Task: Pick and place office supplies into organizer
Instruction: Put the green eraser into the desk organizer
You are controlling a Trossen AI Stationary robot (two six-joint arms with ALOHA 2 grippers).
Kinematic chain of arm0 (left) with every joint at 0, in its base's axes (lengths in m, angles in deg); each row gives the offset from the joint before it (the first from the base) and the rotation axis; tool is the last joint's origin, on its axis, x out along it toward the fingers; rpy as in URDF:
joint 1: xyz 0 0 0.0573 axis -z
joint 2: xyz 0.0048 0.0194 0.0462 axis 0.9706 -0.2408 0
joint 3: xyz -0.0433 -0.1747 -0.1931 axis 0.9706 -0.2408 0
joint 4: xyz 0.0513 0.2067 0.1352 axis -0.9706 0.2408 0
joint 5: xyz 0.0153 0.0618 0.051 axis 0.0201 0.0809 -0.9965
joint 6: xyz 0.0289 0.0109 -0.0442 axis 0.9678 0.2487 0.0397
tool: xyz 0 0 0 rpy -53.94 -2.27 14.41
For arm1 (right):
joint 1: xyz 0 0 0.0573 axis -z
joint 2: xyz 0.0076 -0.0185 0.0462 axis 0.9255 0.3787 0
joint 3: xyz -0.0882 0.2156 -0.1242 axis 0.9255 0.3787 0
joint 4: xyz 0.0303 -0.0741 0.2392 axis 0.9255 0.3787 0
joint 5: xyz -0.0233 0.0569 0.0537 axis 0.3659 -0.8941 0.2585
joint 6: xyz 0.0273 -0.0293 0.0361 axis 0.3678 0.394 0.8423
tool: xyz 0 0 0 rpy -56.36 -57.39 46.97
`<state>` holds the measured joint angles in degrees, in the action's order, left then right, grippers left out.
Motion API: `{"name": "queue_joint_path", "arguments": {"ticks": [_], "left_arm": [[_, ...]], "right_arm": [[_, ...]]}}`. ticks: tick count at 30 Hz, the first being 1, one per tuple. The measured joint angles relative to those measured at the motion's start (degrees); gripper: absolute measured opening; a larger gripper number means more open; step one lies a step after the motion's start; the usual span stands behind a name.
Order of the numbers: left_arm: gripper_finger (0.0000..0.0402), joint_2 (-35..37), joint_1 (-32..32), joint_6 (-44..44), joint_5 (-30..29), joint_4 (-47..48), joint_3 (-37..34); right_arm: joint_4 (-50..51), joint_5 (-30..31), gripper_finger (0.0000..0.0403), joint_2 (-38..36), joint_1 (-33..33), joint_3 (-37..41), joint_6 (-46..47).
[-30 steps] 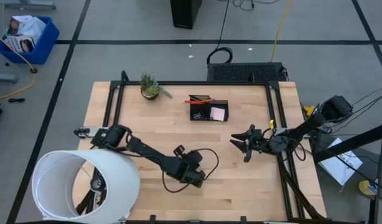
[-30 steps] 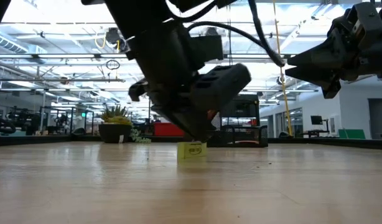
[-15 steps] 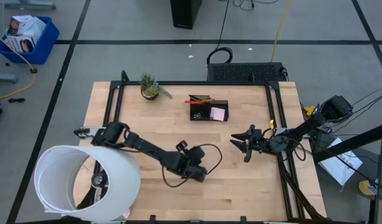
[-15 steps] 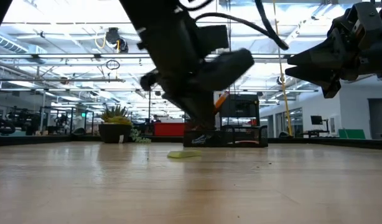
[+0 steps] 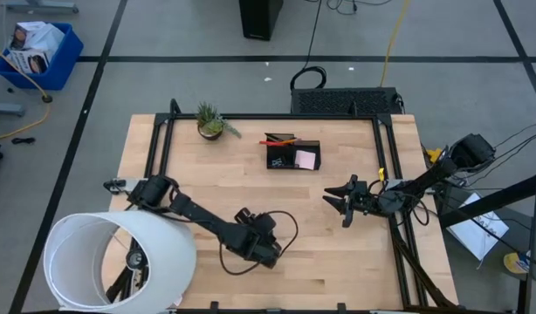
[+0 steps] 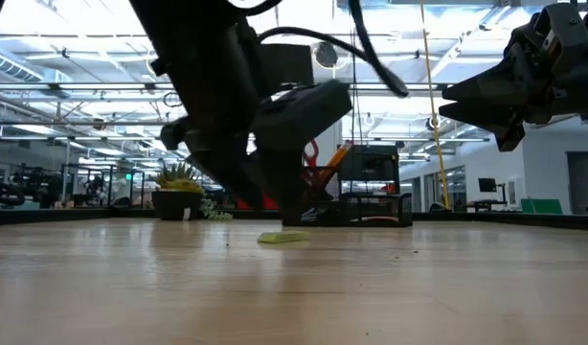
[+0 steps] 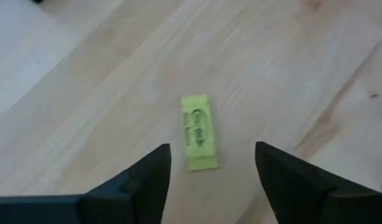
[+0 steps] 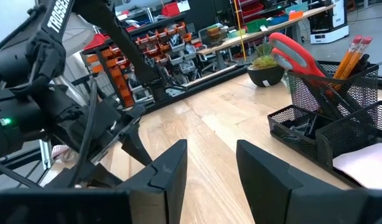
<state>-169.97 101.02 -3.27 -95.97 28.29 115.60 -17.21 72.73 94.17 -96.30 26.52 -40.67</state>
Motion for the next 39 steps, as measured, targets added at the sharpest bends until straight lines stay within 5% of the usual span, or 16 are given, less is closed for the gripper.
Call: {"name": "queue_joint_path", "arguments": {"ticks": [31, 39], "left_arm": [[0.0222, 0.11, -3.34, 0.63, 1.61, -8.33, -6.04], [0.0148, 0.04, -3.34, -0.18, 2.51, -9.43, -6.04]], "right_arm": [[-0.01, 0.0, 0.0132, 0.0, 0.0, -0.02, 0.0], [-0.01, 0.0, 0.0132, 0.0, 0.01, 0.0, 0.0]]}}
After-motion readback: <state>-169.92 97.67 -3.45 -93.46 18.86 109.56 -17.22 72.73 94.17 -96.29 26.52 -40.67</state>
